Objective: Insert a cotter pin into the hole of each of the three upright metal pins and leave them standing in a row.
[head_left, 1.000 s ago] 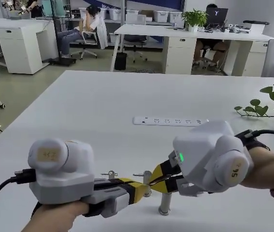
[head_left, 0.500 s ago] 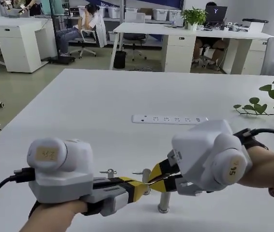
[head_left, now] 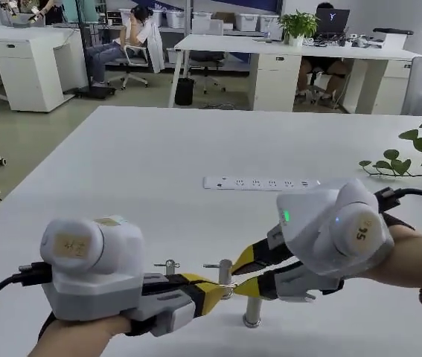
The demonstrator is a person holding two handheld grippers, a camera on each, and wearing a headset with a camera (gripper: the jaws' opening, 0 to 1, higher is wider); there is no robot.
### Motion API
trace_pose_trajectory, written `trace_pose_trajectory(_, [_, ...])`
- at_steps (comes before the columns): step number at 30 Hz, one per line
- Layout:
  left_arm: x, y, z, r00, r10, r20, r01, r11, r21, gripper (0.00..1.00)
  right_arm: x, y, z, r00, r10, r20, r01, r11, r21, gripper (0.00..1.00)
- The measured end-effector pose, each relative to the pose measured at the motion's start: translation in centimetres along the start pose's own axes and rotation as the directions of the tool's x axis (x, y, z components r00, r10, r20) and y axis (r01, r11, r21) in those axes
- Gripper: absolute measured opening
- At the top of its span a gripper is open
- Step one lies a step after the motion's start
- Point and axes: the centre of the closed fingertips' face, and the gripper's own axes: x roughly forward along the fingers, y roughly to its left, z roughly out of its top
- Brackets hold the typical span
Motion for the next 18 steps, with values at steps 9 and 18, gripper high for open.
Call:
trace_pose_trajectory(9, [-0.4,0.0,-0.6,1.0,-0.009,-0.001,0.009,0.993,0.114,0.0,-0.3,0.3,-0.5,0.9954,0.051,0.081,-0.071,0.963,0.26,0.09])
trace_pose_trajectory(18, [-0.6,-0.8,-1.4,0.998,-0.059,-0.025,0.063,0.97,0.233,0.0,-0.5,1.6,-1.1,0.9841,0.122,0.129,-0.161,0.917,0.364,0.09])
